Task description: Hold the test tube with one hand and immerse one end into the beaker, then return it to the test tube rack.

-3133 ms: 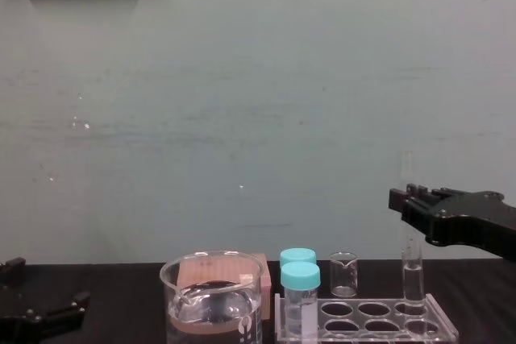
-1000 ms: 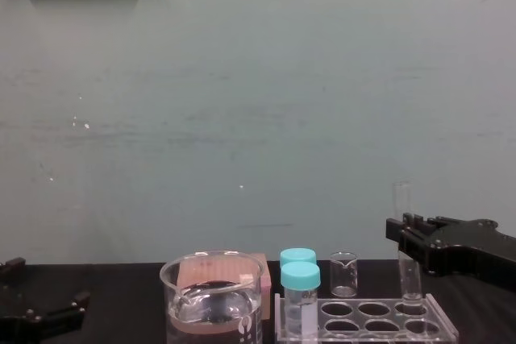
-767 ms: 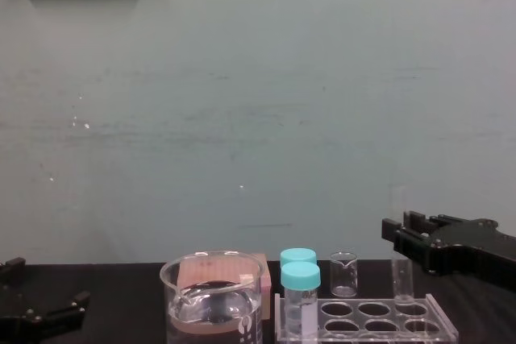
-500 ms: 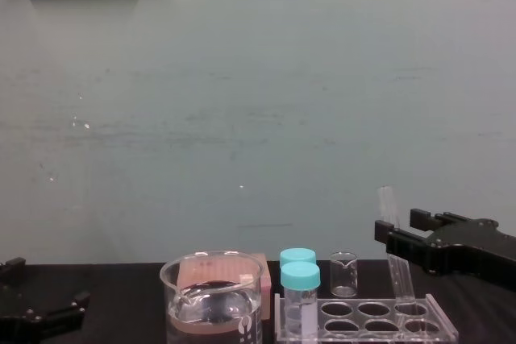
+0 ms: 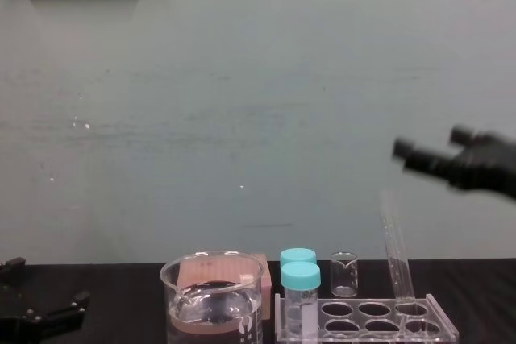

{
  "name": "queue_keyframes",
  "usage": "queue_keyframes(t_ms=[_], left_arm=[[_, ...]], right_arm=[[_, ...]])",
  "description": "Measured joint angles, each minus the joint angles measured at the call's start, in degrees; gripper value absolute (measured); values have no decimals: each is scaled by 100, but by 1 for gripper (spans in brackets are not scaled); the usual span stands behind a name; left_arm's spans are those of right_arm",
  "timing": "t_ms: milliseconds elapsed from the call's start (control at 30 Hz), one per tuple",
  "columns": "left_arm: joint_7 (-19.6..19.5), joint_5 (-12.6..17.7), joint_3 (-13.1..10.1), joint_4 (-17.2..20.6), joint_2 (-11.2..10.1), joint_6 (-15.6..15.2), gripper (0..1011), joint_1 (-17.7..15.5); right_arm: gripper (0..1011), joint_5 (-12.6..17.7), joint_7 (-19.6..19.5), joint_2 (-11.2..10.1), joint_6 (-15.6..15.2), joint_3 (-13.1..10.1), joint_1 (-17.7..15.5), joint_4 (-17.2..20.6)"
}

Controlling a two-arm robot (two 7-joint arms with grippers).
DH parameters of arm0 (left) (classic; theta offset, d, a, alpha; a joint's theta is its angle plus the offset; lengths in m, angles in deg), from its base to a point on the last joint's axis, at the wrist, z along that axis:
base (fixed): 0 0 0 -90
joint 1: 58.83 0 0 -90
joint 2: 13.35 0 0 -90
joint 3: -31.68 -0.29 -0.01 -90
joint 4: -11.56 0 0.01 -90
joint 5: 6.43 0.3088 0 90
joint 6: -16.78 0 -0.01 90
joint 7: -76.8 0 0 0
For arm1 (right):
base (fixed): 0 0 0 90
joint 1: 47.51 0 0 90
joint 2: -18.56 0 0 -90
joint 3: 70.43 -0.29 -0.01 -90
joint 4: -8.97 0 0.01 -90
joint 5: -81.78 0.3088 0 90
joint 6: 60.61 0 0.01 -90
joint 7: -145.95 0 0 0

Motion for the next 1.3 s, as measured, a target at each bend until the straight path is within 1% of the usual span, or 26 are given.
queue_keyframes(t_ms=[67, 100, 200, 233, 300, 367, 500, 700, 1300], left_arm=[[0, 0, 0, 0, 0, 0, 1000, 0], [0, 0, 0, 0, 0, 0, 1000, 0], [0, 0, 0, 0, 0, 0, 1000, 0], [0, 0, 0, 0, 0, 0, 1000, 0], [0, 0, 0, 0, 0, 0, 1000, 0], [0, 0, 0, 0, 0, 0, 1000, 0], [0, 0, 0, 0, 0, 0, 1000, 0], [0, 0, 0, 0, 0, 0, 1000, 0], [0, 0, 0, 0, 0, 0, 1000, 0]], right_arm=[[1003, -8, -81, -17, 53, -91, -62, 126], [1003, -48, -182, -40, 89, -197, -145, 245], [1003, -145, -369, -74, 78, -339, -314, 372], [1003, -206, -485, -90, 24, -427, -437, 432], [1003, -254, -576, -102, -40, -498, -561, 477], [1003, -306, -663, -103, -176, -587, -761, 496], [1003, -360, -689, -75, -305, -639, -913, 430], [1003, -479, -705, -39, -471, -654, -985, 312], [1003, -447, -699, -44, -427, -647, -966, 327]])
